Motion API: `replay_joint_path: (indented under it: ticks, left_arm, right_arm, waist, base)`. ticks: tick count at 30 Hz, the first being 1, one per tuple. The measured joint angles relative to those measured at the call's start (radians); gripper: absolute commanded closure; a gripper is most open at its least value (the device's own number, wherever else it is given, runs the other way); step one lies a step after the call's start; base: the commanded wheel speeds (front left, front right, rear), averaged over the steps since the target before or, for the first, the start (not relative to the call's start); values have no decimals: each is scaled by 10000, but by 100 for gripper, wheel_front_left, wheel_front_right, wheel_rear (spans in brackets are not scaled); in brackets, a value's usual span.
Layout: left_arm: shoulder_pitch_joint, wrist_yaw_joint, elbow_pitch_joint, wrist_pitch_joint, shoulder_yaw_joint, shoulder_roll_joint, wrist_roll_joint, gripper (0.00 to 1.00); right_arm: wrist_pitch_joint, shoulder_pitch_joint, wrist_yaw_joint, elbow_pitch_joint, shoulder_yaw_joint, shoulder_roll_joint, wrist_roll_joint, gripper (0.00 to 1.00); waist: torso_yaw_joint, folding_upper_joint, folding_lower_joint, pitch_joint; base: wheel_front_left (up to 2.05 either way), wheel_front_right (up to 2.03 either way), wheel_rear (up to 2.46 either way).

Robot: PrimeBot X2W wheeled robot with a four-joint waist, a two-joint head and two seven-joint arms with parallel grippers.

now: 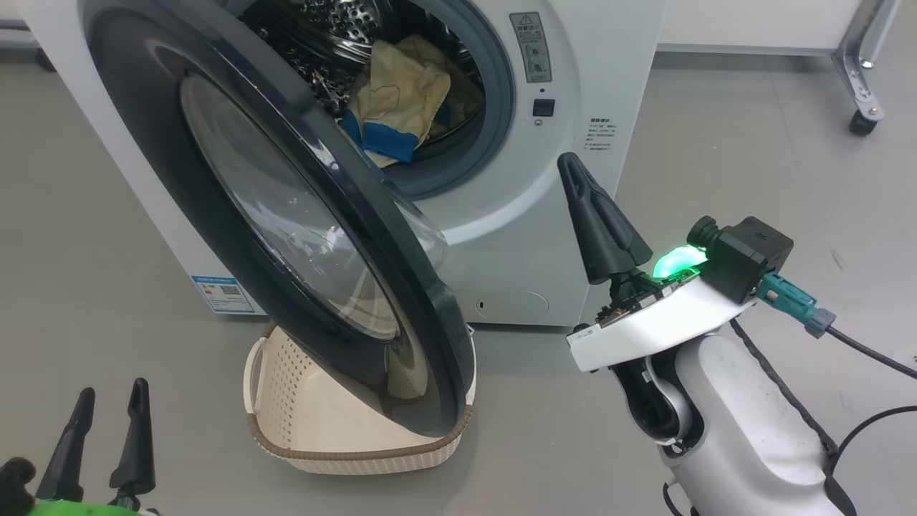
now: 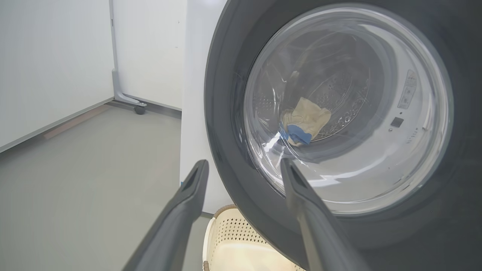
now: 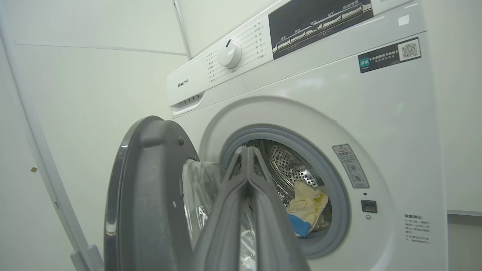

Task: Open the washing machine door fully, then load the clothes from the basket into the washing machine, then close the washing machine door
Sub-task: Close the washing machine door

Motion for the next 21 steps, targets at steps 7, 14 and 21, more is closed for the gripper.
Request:
replay_joint_path:
  ticks: [7,14,21]
  left_arm:
    - [-17,0,50,0,-67,-96,-2,0]
    - [-21,0,65,0,-33,-105,-27,0]
    - [-20,0,82,0,102,-119,-29,0]
  right_arm:
    - [0,-214,0,-665,949,6,334,100]
    - [19,-339,0,-882,2566,-178,696,100]
    - [385,-413,2,-884,3436,-568,1074,100]
  waist:
    - [380,0,0,-42]
    - [736,0,0,-35]
    - [816,0,0,-1]
  base:
    - [0,0,0]
    - [0,0,0]
    - [0,0,0]
